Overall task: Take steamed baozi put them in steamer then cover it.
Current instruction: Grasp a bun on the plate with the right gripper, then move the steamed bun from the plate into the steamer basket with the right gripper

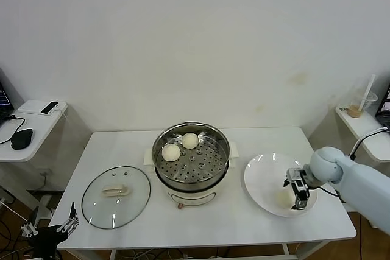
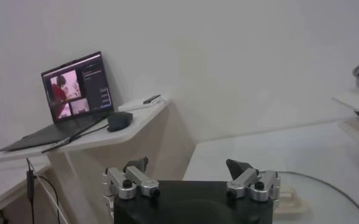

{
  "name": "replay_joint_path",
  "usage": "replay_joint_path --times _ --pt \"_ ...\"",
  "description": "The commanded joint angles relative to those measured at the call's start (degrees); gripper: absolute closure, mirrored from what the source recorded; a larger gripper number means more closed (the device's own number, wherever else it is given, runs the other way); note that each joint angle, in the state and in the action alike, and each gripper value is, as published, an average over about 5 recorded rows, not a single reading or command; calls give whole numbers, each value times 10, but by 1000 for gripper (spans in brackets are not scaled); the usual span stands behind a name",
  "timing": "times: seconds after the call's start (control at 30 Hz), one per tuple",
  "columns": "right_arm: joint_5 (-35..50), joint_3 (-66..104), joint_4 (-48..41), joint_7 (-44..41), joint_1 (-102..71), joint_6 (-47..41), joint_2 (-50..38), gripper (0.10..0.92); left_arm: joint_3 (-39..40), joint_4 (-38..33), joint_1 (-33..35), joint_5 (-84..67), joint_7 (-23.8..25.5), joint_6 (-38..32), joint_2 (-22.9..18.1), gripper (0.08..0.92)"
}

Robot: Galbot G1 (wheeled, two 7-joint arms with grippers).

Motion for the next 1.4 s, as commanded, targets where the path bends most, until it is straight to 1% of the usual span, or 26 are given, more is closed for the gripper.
replay_joint_path --times 0.03,0.2,0.43,0.57,0.73,1.03,1.17,1.4 --pt "-2 5 -6 5 -9 -4 8 249 1 -1 -1 0 0 0 0 177" --pt "-1 4 -10 6 -7 -7 12 296 1 -1 -1 0 0 0 -2 177" --pt "4 0 -7 1 3 -8 11 396 1 -3 0 0 -1 -1 -4 177" --pt "7 -1 -2 -8 18 -6 2 426 3 -4 1 1 -1 -1 -4 177" --pt "23 -5 8 -31 66 -1 -14 434 4 -6 0 2 -1 -1 -3 177" --pt "85 -56 17 -67 229 2 -19 431 3 -11 0 0 -1 -1 0 177" --pt "113 -98 19 -66 311 -5 5 431 4 -14 0 0 -1 -1 0 177" --pt "179 -178 25 -32 425 -21 85 431 2 -17 2 0 -1 -1 0 177"
